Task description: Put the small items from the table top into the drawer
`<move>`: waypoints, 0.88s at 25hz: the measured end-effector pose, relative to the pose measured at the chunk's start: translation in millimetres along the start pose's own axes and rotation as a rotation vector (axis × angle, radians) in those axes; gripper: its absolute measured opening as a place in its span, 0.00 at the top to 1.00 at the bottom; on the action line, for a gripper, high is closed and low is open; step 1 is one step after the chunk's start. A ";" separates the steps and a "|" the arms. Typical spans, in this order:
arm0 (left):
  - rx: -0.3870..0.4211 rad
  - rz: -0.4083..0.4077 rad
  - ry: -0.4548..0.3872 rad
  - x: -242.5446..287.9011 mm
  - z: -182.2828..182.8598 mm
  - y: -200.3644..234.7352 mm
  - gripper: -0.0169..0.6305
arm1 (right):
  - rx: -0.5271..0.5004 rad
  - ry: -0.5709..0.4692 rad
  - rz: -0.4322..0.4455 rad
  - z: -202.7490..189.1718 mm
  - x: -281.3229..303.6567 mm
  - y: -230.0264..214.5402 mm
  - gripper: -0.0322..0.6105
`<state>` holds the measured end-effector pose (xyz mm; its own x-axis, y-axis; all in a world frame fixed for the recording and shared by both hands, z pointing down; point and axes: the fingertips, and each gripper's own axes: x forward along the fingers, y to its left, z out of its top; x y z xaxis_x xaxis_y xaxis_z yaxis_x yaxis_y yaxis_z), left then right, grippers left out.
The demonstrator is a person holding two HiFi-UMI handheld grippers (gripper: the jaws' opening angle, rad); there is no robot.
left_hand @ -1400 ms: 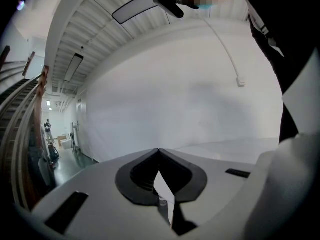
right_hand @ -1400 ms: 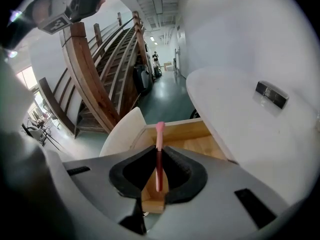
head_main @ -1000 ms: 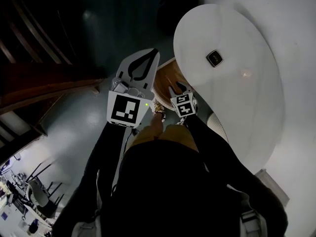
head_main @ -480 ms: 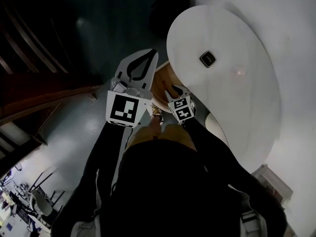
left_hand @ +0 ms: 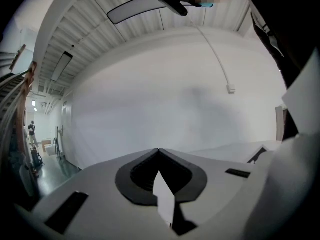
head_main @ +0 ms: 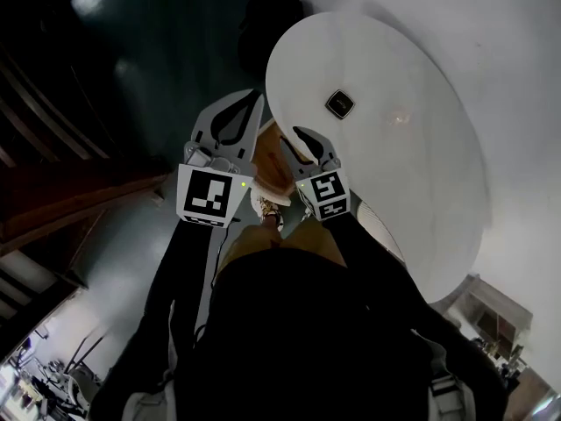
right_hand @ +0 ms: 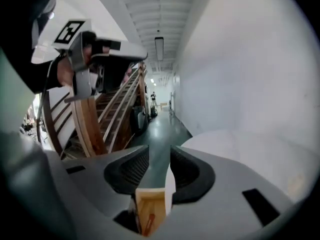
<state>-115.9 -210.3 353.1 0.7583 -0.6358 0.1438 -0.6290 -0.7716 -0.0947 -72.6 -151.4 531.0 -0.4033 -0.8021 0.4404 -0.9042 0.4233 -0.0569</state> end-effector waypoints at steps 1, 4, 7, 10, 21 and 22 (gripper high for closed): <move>0.006 -0.004 -0.004 2.9 2.5 -1.4 0.95 | -0.008 -0.039 -0.017 17.3 -7.1 -7.5 0.72; 0.010 -0.011 -0.012 11.4 11.0 -7.5 0.95 | -0.029 -0.142 -0.061 61.4 -33.3 -29.0 0.72; 0.023 -0.023 -0.022 18.5 20.8 -16.5 0.95 | -0.043 -0.223 -0.099 97.7 -62.9 -48.0 0.72; 0.030 -0.035 -0.034 26.3 30.5 -24.1 0.95 | -0.087 -0.295 -0.132 130.1 -90.5 -62.8 0.72; 0.061 -0.055 -0.071 64.3 55.1 -62.4 0.95 | -0.126 -0.483 -0.200 181.9 -174.5 -116.8 0.72; 0.054 -0.054 -0.069 65.4 56.4 -62.5 0.95 | -0.131 -0.470 -0.198 181.1 -173.1 -118.8 0.72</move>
<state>-17.4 -204.8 312.9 0.8019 -0.5918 0.0822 -0.5782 -0.8034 -0.1424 79.1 -139.1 299.3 -0.2737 -0.9616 -0.0199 -0.9563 0.2698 0.1123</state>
